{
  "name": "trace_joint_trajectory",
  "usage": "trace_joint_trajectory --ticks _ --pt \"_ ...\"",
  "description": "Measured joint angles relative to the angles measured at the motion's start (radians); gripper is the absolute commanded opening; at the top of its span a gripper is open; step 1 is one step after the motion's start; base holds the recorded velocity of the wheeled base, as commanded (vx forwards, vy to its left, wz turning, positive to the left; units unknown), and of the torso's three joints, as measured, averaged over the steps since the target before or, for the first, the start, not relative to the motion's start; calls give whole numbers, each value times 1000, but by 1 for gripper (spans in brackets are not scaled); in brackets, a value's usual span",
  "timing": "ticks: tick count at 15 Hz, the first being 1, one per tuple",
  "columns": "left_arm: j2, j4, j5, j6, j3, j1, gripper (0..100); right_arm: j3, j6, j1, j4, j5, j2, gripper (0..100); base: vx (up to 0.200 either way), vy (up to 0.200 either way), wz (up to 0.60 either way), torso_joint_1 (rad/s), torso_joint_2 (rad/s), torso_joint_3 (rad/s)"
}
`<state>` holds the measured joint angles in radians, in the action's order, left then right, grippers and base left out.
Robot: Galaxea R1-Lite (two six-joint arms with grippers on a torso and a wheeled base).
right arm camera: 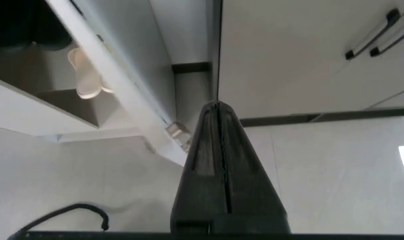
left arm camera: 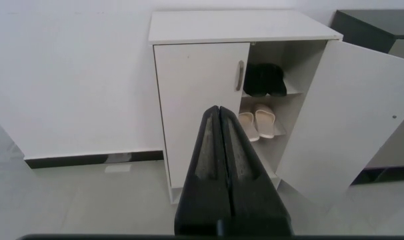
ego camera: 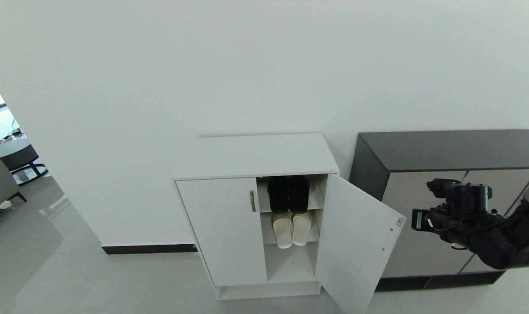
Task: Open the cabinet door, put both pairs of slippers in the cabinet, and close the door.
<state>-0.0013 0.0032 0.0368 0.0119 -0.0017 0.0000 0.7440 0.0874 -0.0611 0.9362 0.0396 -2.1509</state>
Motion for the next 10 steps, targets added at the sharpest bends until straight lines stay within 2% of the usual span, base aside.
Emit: trace_joint_trajectory --ticks 7,10 --pt "0 0 0 0 0 0 0 16 0 -10 1 -1 -36 0 0 0 0 0 0 0" --pt "0 0 0 0 0 0 0 -11 1 -58 9 -1 -36 0 0 0 0 0 0 0"
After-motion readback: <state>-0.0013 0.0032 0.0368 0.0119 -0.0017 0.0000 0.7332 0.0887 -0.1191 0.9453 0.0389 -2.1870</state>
